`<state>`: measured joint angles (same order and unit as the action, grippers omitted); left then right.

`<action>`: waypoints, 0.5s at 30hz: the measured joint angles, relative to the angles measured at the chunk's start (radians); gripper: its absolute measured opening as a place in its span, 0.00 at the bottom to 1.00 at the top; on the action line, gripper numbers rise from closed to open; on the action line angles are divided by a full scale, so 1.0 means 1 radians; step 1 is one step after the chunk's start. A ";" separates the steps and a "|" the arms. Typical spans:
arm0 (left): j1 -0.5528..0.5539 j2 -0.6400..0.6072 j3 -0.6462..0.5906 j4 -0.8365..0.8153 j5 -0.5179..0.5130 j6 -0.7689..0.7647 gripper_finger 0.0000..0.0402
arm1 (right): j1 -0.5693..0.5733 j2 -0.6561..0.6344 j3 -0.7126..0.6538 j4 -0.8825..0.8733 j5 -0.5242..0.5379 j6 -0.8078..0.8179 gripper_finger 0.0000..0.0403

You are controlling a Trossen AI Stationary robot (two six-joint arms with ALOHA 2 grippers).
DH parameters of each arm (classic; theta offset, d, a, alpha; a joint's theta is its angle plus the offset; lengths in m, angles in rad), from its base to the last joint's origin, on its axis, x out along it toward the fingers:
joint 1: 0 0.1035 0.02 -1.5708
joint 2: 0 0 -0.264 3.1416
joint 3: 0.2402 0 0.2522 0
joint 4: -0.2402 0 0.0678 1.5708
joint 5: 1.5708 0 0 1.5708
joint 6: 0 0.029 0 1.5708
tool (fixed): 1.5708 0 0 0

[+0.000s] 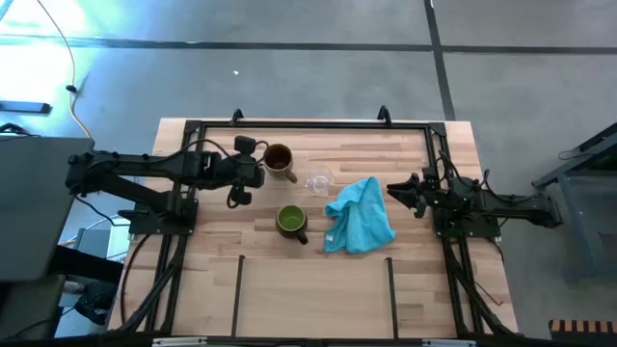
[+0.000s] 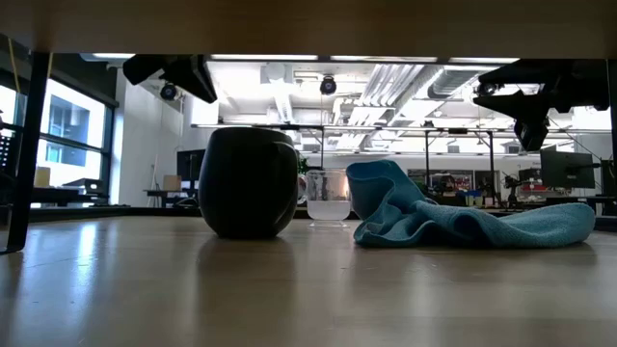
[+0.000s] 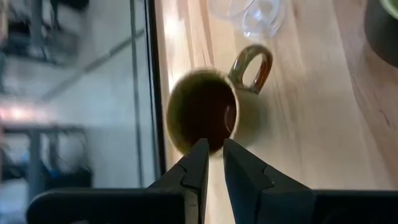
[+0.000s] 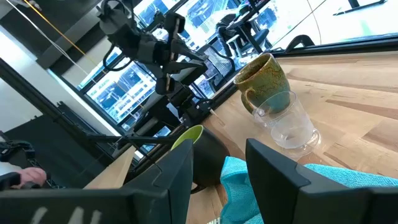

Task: Stack small to large cups/mugs on shelf
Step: Put the brown green mug on the shelf

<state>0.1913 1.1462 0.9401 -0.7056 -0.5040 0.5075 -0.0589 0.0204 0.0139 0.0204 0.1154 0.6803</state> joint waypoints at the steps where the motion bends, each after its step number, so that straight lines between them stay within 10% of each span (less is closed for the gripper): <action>1: 0.012 -0.002 0.000 -0.004 0.018 -0.034 0.10 | 0.000 0.000 0.000 0.000 0.000 0.000 0.35; 15: 0.085 -0.003 0.000 -0.024 0.232 -0.181 0.10 | 0.000 0.000 0.000 0.000 0.000 -0.005 0.35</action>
<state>0.2765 1.1435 0.9401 -0.7292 -0.2722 0.3270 -0.0590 0.0204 0.0139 0.0200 0.1158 0.6755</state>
